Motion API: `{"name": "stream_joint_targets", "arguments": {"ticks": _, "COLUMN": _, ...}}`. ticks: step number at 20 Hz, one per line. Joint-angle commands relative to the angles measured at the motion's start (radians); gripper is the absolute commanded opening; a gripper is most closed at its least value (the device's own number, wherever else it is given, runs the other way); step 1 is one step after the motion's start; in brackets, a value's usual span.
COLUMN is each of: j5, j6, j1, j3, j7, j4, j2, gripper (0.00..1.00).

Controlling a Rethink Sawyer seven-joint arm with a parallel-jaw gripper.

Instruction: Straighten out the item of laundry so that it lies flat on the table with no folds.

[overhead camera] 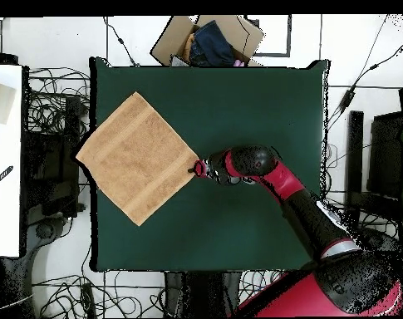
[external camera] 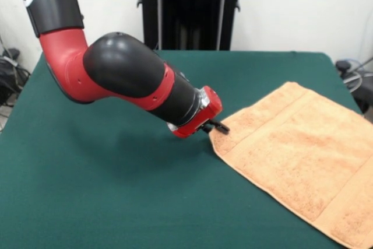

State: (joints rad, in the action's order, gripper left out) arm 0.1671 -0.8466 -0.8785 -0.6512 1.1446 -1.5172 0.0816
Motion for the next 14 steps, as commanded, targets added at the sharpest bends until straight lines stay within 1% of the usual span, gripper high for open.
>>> {"name": "stream_joint_targets", "arguments": {"ticks": 1, "j5": 0.112, "j6": -0.054, "j1": -0.027, "j3": 0.042, "j7": -0.179, "j4": 0.092, "j2": -0.055, "gripper": 0.00}}
{"name": "stream_joint_targets", "arguments": {"ticks": 14, "j5": 0.116, "j6": -0.064, "j1": -0.036, "j3": 0.039, "j7": -0.188, "j4": 0.102, "j2": -0.061, "gripper": 0.00}}
